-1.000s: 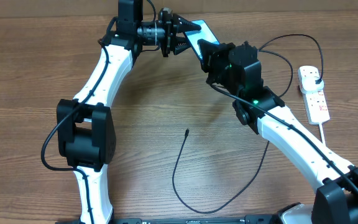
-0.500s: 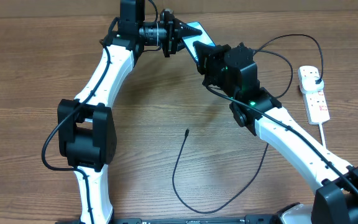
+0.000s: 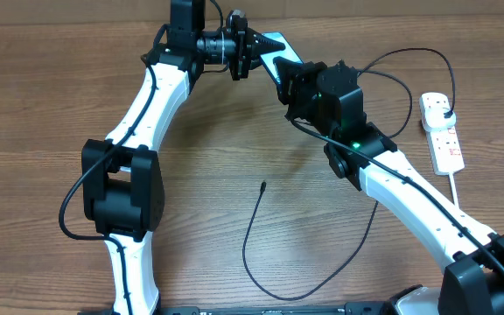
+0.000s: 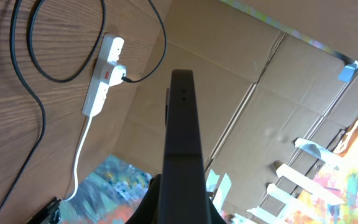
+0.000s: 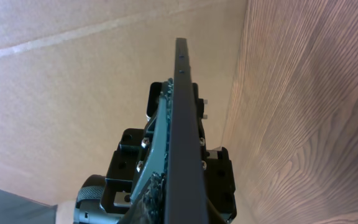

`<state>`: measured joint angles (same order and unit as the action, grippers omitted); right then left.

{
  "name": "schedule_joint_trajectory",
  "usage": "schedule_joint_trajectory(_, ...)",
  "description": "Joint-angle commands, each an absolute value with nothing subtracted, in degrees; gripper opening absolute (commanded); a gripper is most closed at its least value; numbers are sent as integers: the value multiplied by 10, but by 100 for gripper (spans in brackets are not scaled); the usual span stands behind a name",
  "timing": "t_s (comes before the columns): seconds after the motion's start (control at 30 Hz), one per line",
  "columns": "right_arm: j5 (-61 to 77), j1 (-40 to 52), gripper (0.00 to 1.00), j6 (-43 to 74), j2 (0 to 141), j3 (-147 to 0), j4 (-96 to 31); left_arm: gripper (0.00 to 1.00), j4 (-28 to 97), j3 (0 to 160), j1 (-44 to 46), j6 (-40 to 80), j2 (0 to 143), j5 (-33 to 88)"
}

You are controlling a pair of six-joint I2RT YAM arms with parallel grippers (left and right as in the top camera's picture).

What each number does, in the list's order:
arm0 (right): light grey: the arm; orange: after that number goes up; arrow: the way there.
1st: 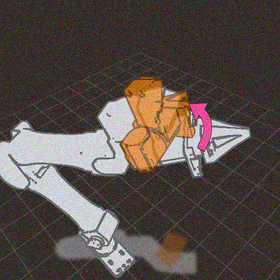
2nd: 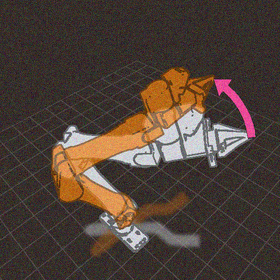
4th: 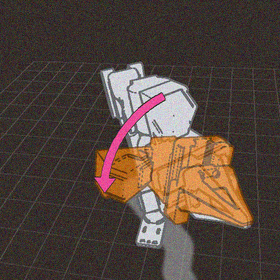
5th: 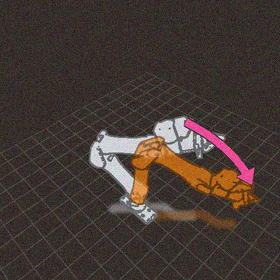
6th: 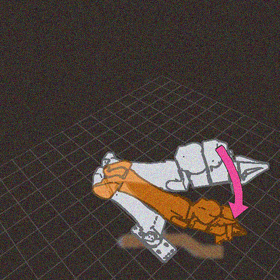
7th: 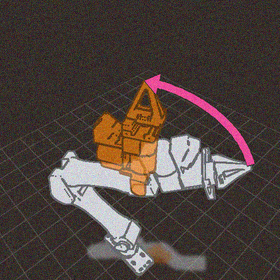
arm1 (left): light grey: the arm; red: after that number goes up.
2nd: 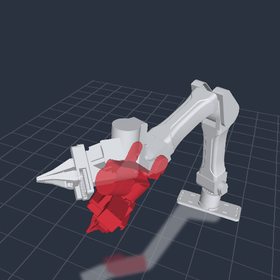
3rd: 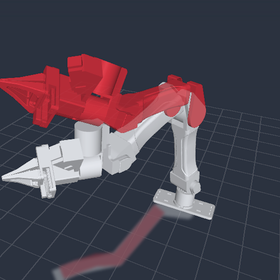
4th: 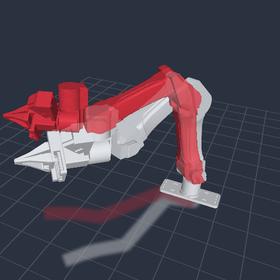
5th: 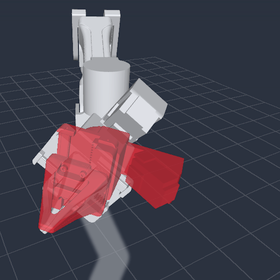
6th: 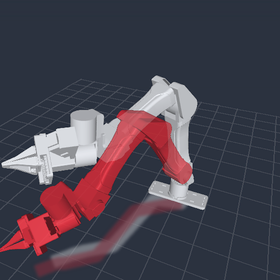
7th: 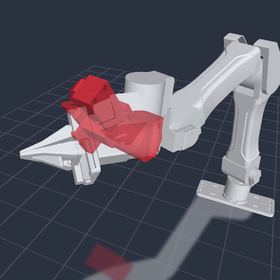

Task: Plug charger to phone and switch on socket

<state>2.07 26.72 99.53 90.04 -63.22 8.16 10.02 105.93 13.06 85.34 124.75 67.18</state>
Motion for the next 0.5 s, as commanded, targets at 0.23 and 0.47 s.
schedule_joint_trajectory(0.23, 13, 270, 47, 974, 888, -639, 89, 4, 101, 1071, 129, 777, 1244, 659)
schedule_joint_trajectory(0.47, 13, 264, 75, 920, 888, -639, 67, 4, 106, 1071, 105, 724, 1244, 686)
